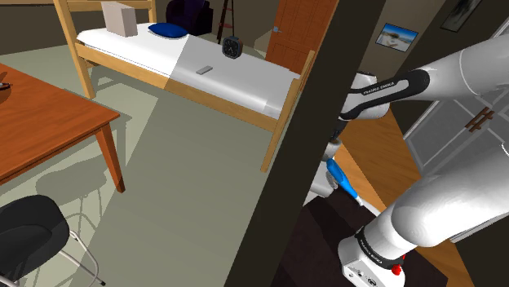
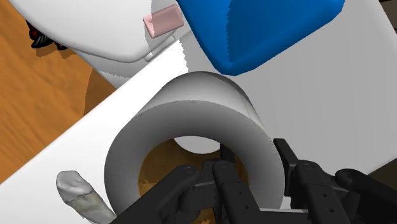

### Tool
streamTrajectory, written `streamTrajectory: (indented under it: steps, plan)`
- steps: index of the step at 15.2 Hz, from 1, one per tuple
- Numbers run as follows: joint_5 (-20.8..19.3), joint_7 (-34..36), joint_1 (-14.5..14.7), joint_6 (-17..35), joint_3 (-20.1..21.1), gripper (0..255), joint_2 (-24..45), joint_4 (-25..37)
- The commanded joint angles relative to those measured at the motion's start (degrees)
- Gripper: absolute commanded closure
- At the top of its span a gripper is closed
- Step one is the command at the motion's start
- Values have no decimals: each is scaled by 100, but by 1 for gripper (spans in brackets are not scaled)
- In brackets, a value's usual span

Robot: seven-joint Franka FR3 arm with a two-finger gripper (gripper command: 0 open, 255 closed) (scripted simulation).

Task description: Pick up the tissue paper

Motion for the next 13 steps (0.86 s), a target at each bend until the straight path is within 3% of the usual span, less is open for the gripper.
streamTrajectory:
  steps: [1, 13]
  plan:
    - [-51, 44, -19, -187, 31, 255, -149, 44]
    - [-164, 160, -75, -1122, 177, 255, -733, 412]
